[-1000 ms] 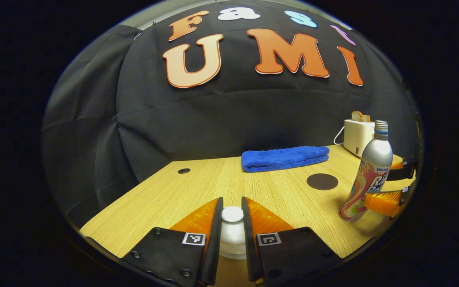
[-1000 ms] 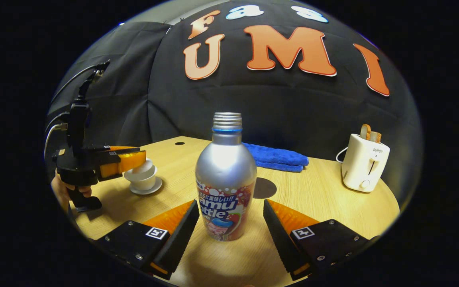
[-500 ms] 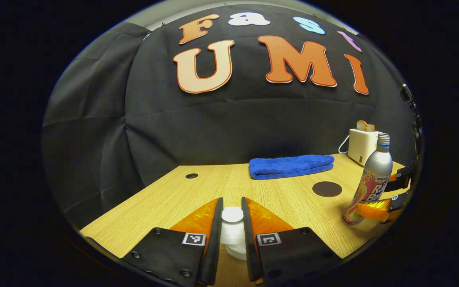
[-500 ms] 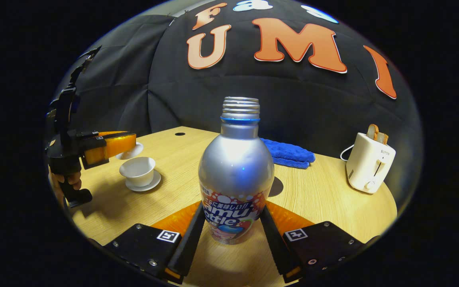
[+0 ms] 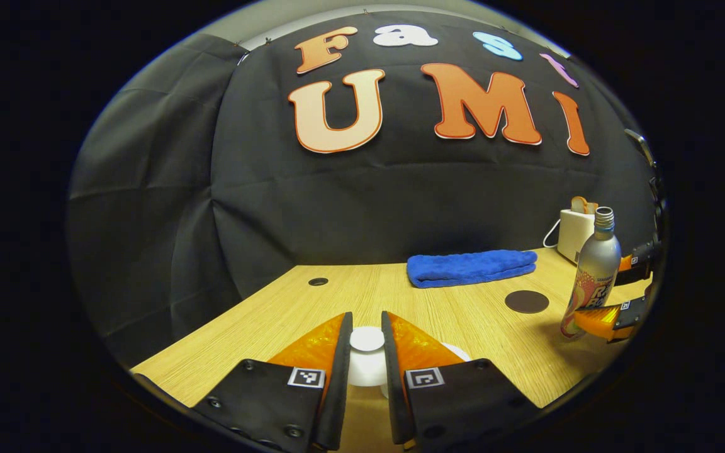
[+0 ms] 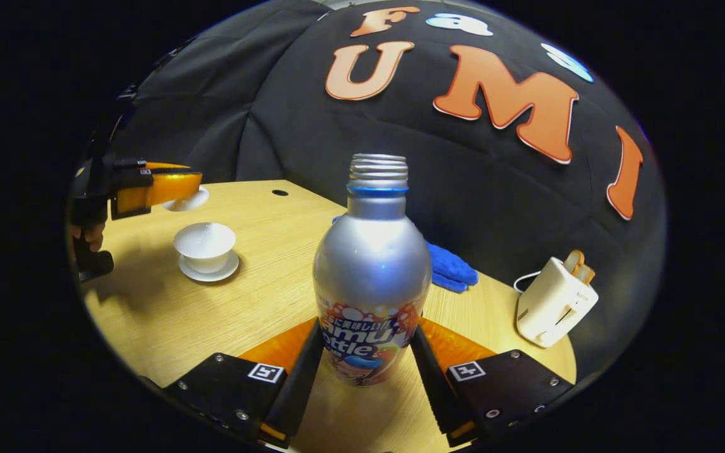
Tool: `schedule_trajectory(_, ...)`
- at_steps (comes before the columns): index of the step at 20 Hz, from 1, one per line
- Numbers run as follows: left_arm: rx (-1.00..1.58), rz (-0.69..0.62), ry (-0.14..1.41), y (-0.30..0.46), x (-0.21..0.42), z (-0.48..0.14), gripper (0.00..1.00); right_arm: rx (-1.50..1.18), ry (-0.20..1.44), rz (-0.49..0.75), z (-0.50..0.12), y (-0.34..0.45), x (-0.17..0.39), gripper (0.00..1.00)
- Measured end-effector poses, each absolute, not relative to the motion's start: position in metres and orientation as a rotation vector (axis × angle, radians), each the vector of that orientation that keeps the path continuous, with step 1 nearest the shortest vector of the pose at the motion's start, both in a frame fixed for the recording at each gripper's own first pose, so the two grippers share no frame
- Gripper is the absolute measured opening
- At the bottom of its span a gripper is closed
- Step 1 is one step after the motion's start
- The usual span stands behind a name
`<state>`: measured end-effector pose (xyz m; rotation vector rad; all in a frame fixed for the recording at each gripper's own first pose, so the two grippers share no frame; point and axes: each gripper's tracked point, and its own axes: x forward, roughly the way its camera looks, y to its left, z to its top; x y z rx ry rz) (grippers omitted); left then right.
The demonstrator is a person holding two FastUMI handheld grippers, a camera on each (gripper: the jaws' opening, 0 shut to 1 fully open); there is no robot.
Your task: Open the teacup lid with one hand, grasp the water bottle and pour water into the teacup with the other hand; after pouring, place the water bottle on the coaster and then close the teacup lid.
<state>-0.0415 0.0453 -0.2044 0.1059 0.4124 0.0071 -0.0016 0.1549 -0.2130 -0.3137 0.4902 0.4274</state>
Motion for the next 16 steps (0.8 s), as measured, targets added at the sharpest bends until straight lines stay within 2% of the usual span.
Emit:
schedule_trajectory(9,0.097,0.060,0.416,0.078,-0.050,-0.201,0.33,-0.528,0.435,0.431,-0.199,0.149,0.023,0.79)
schedule_trajectory(10,0.098,0.064,0.417,0.080,-0.051,-0.201,0.30,-0.557,0.422,0.430,-0.196,0.149,0.025,0.79)
schedule_trajectory(11,0.098,0.071,0.417,0.084,-0.053,-0.201,0.33,-0.588,0.409,0.428,-0.194,0.150,0.027,0.79)
schedule_trajectory(16,0.103,0.085,0.427,0.096,-0.058,-0.203,0.33,-0.684,0.358,0.438,-0.191,0.162,0.034,0.79)
